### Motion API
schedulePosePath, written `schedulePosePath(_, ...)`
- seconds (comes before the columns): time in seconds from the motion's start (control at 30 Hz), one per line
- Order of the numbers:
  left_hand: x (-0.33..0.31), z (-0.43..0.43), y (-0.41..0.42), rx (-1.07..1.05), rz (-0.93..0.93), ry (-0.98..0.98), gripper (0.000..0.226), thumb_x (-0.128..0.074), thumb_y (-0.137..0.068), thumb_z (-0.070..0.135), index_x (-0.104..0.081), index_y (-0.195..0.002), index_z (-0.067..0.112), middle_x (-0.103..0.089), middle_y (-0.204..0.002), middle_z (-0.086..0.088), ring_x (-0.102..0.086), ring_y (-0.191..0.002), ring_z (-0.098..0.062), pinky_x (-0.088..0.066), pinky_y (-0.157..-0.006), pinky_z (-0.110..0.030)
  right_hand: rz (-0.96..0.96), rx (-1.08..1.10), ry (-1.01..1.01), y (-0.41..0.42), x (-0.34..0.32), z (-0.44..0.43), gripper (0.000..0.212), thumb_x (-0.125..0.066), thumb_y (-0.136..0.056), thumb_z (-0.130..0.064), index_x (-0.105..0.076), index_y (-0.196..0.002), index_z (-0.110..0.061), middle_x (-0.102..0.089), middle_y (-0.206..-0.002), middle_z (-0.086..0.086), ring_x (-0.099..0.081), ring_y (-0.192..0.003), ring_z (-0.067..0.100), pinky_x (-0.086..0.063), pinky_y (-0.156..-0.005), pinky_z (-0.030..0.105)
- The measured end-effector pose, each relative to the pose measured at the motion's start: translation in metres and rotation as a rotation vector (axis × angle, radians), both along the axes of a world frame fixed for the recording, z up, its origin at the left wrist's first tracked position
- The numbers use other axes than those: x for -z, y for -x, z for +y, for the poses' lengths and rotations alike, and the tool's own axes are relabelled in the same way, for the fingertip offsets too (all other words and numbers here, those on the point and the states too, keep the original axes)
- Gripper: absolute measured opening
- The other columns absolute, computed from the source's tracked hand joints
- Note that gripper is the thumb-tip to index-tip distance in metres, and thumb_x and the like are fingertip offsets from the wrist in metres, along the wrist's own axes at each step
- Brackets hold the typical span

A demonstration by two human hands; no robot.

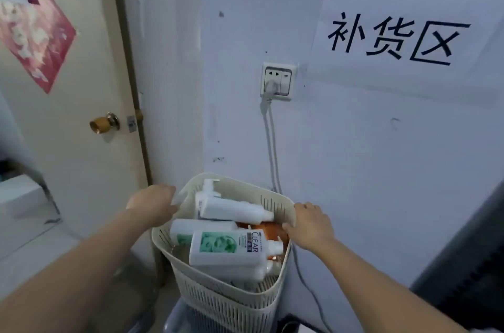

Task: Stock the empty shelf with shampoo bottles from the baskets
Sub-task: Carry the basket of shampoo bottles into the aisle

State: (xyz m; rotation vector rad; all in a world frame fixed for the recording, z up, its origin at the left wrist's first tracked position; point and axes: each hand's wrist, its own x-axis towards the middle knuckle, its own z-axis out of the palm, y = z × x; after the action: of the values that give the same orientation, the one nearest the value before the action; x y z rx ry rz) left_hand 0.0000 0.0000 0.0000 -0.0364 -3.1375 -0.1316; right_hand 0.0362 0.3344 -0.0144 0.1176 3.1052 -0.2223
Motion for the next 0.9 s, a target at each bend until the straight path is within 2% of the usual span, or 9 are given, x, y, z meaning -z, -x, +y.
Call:
schedulePosePath(0.07, 0.014, -0.004, 0.013, -0.016, -0.029, -0.006, 0.026, -0.05, -0.096, 0.038, -0.057, -0.109, 0.017, -0.052, -0.091, 0.005, -0.054, -0.083, -0.014, -0.046, -0.073, -0.027, -0.03, 0.101, 0.121, 0.006, 0.019, -0.002, 0.049, -0.054, -0.09, -0.047, -0.051, -0.126, -0.014, -0.054, -0.127, 0.008, -0.05, -0.121, 0.028, -0.045, -0.096, 0.038)
schedulePosePath(0.17, 0.041, -0.008, 0.035, 0.003, -0.067, -0.007, 0.031, -0.049, -0.096, 0.034, -0.056, -0.116, 0.012, -0.061, -0.11, -0.006, -0.06, -0.099, -0.023, -0.048, -0.082, -0.031, -0.059, 0.224, 0.247, 0.009, 0.047, -0.007, 0.049, -0.055, -0.091, -0.046, -0.051, -0.126, -0.013, -0.056, -0.126, 0.009, -0.052, -0.12, 0.029, -0.047, -0.097, 0.04)
schedulePosePath(0.33, 0.086, -0.016, 0.073, 0.009, -0.143, -0.163, 0.043, -0.047, -0.099, 0.026, -0.04, -0.137, 0.008, -0.051, -0.133, -0.01, -0.053, -0.115, -0.025, -0.044, -0.09, -0.033, 0.004, 0.417, 0.478, 0.011, 0.078, -0.023, 0.031, -0.051, -0.098, -0.036, -0.055, -0.117, -0.012, -0.06, -0.115, 0.008, -0.059, -0.104, 0.024, -0.048, -0.082, 0.033)
schedulePosePath(0.43, 0.104, -0.014, 0.09, -0.029, -0.149, -0.283, 0.037, -0.046, -0.099, 0.02, -0.043, -0.132, 0.003, -0.053, -0.121, -0.013, -0.056, -0.104, -0.027, -0.047, -0.081, -0.035, 0.096, 0.546, 0.656, 0.011, 0.093, -0.032, 0.026, -0.044, -0.102, -0.03, -0.053, -0.117, -0.011, -0.064, -0.109, 0.007, -0.058, -0.092, 0.021, -0.046, -0.077, 0.033)
schedulePosePath(0.53, 0.117, -0.019, 0.104, -0.082, -0.085, -0.459, 0.019, -0.044, -0.1, 0.019, -0.053, -0.11, 0.006, -0.058, -0.1, -0.01, -0.056, -0.08, -0.022, -0.044, -0.067, -0.034, 0.137, 0.681, 0.804, 0.013, 0.104, -0.039, 0.026, -0.037, -0.105, -0.031, -0.051, -0.115, -0.012, -0.064, -0.098, 0.007, -0.061, -0.086, 0.025, -0.05, -0.075, 0.037)
schedulePosePath(0.6, 0.122, -0.022, 0.112, -0.128, -0.084, -0.589, 0.021, -0.044, -0.1, 0.022, -0.054, -0.102, 0.004, -0.062, -0.093, -0.017, -0.056, -0.076, -0.027, -0.043, -0.066, -0.037, 0.174, 0.751, 0.877, 0.015, 0.109, -0.042, 0.027, -0.033, -0.105, -0.033, -0.051, -0.109, -0.013, -0.064, -0.095, 0.01, -0.064, -0.088, 0.032, -0.054, -0.081, 0.046)
schedulePosePath(0.73, 0.127, -0.024, 0.122, -0.192, -0.164, -0.807, 0.029, -0.041, -0.101, 0.035, -0.056, -0.095, 0.011, -0.061, -0.081, -0.013, -0.054, -0.066, -0.024, -0.039, -0.057, -0.032, 0.216, 0.874, 0.968, 0.019, 0.114, -0.046, 0.034, -0.03, -0.105, -0.037, -0.055, -0.1, -0.016, -0.062, -0.092, 0.007, -0.061, -0.092, 0.032, -0.052, -0.088, 0.049)
schedulePosePath(0.8, 0.13, -0.023, 0.126, -0.226, -0.188, -0.874, 0.032, -0.038, -0.101, 0.04, -0.058, -0.099, 0.014, -0.057, -0.077, -0.01, -0.05, -0.063, -0.023, -0.039, -0.059, -0.033, 0.197, 0.925, 1.005, 0.021, 0.116, -0.046, 0.039, -0.028, -0.105, -0.043, -0.057, -0.095, -0.018, -0.062, -0.092, 0.008, -0.06, -0.088, 0.029, -0.051, -0.08, 0.046)
schedulePosePath(0.9, 0.131, -0.024, 0.13, -0.3, -0.22, -0.946, 0.038, -0.036, -0.099, 0.044, -0.059, -0.104, 0.015, -0.053, -0.075, -0.006, -0.044, -0.06, -0.02, -0.038, -0.059, -0.032, 0.183, 0.983, 0.987, 0.025, 0.117, -0.045, 0.047, -0.026, -0.103, -0.048, -0.054, -0.079, -0.019, -0.056, -0.078, 0.006, -0.052, -0.072, 0.023, -0.041, -0.066, 0.036)
